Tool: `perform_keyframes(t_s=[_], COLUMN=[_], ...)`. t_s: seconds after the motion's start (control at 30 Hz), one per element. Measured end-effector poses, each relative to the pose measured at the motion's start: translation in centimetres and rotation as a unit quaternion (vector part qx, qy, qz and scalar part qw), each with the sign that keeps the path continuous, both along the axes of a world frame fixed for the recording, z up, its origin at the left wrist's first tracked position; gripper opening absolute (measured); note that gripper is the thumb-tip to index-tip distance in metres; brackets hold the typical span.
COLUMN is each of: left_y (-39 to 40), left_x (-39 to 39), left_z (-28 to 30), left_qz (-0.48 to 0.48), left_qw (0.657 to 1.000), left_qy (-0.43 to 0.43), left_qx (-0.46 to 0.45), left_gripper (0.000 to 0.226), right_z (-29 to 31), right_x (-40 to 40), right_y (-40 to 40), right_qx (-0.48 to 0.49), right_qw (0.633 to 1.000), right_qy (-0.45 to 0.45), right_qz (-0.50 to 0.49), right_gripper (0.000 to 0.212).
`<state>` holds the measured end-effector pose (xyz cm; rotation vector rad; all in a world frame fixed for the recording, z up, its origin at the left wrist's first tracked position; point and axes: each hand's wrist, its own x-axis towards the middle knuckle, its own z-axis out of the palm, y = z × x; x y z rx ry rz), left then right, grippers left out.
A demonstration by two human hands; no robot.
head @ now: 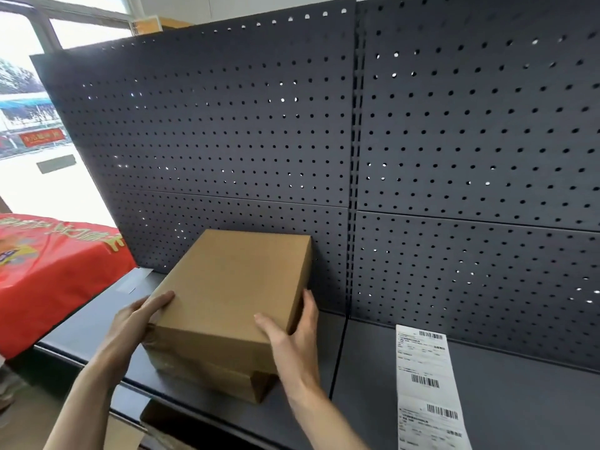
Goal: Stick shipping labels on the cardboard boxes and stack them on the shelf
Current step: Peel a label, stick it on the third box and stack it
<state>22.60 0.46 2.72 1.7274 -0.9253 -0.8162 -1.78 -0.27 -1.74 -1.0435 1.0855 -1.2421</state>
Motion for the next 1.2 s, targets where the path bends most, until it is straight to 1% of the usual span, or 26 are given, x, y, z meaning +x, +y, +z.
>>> perform_keyframes(t_s=[0.07, 0.17, 0.2, 0.3, 0.33, 0.4, 0.47, 0.53, 0.57, 0.63, 0.67, 0.73, 0.77, 0.83, 0.93, 1.07, 1.13, 1.2], left_y=[0.9, 2.2, 2.6, 3.6, 3.9, 4.4, 4.8, 4.8, 4.8, 4.8, 4.9, 5.4, 5.8, 6.4, 7.0, 7.0, 7.1, 7.2], left_x=[-2.4, -6.3, -7.7, -12.4, -14.3, -17.8, -21.9, -25.9, -28.0, -32.1, -34.1, -37.9, -39.7, -42.8, -46.4, -49.6, -50.5, -51.2], left_z=[0.5, 0.8, 0.7, -0.9, -1.5, -3.1, -4.4, -5.6, -6.1, -7.2, -7.6, -8.3, -8.5, -9.4, -10.8, -12.5, -12.7, -12.8], left_qz=[-0.042, -0.068, -0.066, -0.056, -0.055, -0.059, -0.072, -0.09, -0.101, -0.13, -0.14, -0.162, -0.172, -0.181, -0.176, -0.166, -0.173, -0.185], left_qw=[0.998, 0.991, 0.988, 0.979, 0.976, 0.971, 0.966, 0.96, 0.959, 0.956, 0.953, 0.948, 0.947, 0.947, 0.95, 0.953, 0.955, 0.955], left_qy=[0.055, 0.117, 0.139, 0.196, 0.209, 0.229, 0.248, 0.263, 0.263, 0.26, 0.262, 0.262, 0.261, 0.259, 0.253, 0.248, 0.235, 0.227], left_qx=[0.006, 0.005, 0.0, -0.026, -0.028, -0.028, -0.009, 0.017, 0.027, 0.048, 0.061, 0.079, 0.078, 0.059, 0.052, 0.052, 0.054, 0.056], left_gripper=[0.038, 0.058, 0.06, 0.055, 0.058, 0.072, 0.086, 0.101, 0.108, 0.122, 0.128, 0.136, 0.137, 0.133, 0.116, 0.109, 0.103, 0.09], right_z=[0.4, 0.9, 1.0, 1.1, 1.0, 0.5, -0.4, -1.4, -1.9, -2.7, -3.0, -3.9, -4.2, -4.7, -5.3, -6.1, -6.6, -7.0], right_x=[-3.3, -8.5, -10.2, -15.5, -17.5, -21.3, -25.5, -29.6, -31.7, -35.6, -37.5, -41.1, -42.7, -45.4, -48.5, -51.2, -52.0, -52.6], right_y=[0.6, 1.8, 2.1, 3.0, 3.5, 4.3, 5.6, 7.1, 7.7, 9.1, 9.7, 10.6, 11.1, 11.8, 12.7, 13.3, 13.4, 13.3], right_qx=[-0.001, -0.001, 0.002, 0.016, 0.021, 0.034, 0.046, 0.06, 0.07, 0.091, 0.103, 0.121, 0.127, 0.13, 0.128, 0.13, 0.127, 0.123], right_qw=[1.0, 0.999, 0.999, 0.999, 0.999, 0.998, 0.998, 0.996, 0.995, 0.991, 0.989, 0.985, 0.984, 0.981, 0.98, 0.979, 0.978, 0.978], right_qy=[-0.014, -0.037, -0.039, -0.046, -0.047, -0.041, -0.033, -0.025, -0.022, -0.024, -0.024, -0.018, -0.015, -0.009, -0.006, -0.001, 0.0, -0.006], right_qz=[-0.003, 0.003, 0.003, 0.004, -0.003, -0.018, -0.041, -0.06, -0.069, -0.093, -0.103, -0.118, -0.125, -0.141, -0.154, -0.157, -0.163, -0.167], right_gripper=[0.111, 0.104, 0.103, 0.111, 0.115, 0.119, 0.111, 0.111, 0.109, 0.099, 0.098, 0.114, 0.12, 0.123, 0.118, 0.109, 0.112, 0.113])
